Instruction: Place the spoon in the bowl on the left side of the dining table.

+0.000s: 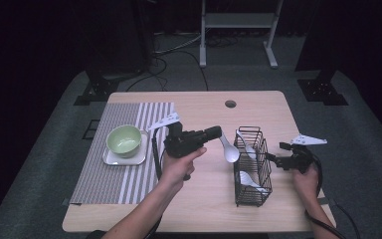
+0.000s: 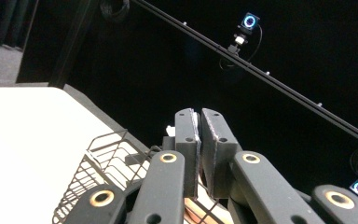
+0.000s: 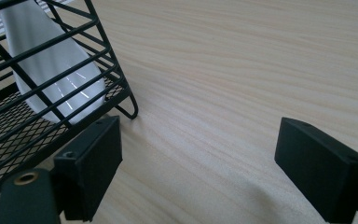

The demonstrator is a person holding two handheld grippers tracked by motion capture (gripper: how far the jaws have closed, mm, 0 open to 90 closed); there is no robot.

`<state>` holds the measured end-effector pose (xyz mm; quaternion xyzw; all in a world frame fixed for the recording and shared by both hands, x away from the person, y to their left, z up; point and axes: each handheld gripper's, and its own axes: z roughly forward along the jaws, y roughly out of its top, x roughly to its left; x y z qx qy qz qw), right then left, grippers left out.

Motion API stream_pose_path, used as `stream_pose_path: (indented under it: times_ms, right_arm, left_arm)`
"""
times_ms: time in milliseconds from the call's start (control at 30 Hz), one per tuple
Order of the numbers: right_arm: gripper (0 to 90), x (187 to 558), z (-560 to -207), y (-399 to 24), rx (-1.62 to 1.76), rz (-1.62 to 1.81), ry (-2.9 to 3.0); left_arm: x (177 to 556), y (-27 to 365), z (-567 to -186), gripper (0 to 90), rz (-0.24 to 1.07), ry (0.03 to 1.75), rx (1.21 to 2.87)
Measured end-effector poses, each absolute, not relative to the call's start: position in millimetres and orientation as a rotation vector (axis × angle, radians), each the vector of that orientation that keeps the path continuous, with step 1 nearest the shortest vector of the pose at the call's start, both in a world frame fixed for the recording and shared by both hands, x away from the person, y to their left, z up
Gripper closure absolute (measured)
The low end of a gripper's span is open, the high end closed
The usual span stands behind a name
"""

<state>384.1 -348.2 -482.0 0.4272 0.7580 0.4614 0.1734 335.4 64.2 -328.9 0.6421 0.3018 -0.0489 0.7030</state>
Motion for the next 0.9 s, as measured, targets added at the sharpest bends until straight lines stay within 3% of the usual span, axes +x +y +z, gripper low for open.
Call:
stream_pose_path:
  times_ms: [900]
  right_arm:
    - [13.7, 384.2, -482.0, -348.1, 1.213, 1.304, 2.148]
  left_arm:
    - [347.7, 96.8, -345.5, 85.6, -0.067, 0.780, 1.395]
